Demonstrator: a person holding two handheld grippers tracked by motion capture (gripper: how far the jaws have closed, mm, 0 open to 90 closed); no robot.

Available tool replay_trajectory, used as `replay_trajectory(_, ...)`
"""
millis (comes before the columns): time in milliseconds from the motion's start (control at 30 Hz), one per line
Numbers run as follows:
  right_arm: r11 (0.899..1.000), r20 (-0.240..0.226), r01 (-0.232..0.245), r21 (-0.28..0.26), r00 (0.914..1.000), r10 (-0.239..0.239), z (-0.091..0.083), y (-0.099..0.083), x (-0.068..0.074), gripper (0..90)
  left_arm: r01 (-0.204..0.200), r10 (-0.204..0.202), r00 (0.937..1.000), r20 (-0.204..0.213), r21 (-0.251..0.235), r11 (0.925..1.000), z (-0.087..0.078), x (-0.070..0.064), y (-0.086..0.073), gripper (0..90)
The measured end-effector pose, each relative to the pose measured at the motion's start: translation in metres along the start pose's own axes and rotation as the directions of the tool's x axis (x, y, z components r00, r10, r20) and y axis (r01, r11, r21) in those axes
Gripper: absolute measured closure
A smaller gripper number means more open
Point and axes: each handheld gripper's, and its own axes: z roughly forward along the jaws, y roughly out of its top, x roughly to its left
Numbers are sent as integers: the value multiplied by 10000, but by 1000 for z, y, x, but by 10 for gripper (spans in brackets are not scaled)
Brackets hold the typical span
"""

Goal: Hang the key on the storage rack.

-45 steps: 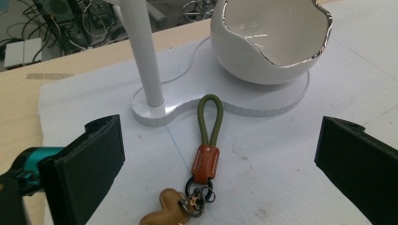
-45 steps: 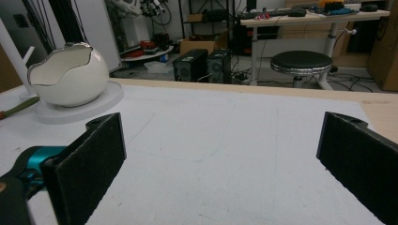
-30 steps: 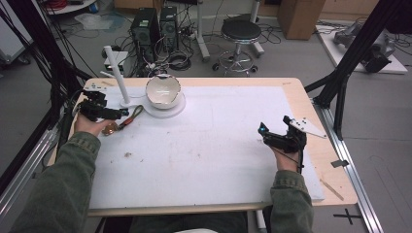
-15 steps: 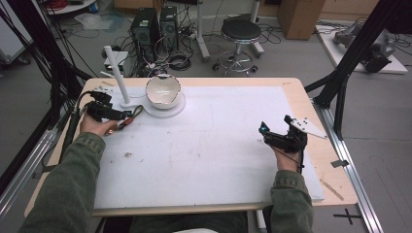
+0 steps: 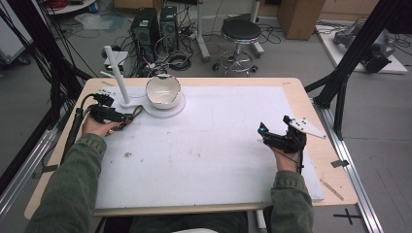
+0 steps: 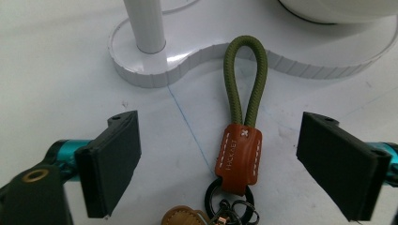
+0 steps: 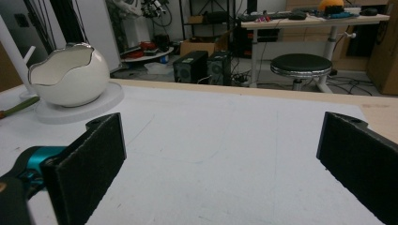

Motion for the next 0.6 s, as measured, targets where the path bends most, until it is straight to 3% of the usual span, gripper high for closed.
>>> replay_trajectory(400, 10000, 20, 33, 76, 10000, -33, 0, -2, -1, 6, -87, 85, 9999, 94, 226, 9997, 4, -1, -2, 277)
replay_trajectory(533, 9999, -3, 62, 91, 10000, -62, 0, -2, -1, 6, -178, 184, 9998, -110, 476, 9987, 8, -2, -3, 321)
replay_trajectory(600, 9999, -3, 36, 117, 10000, -36, 0, -2, -1, 6, -350, 369, 9990, -247, 730, 9967, 11, -5, -5, 410)
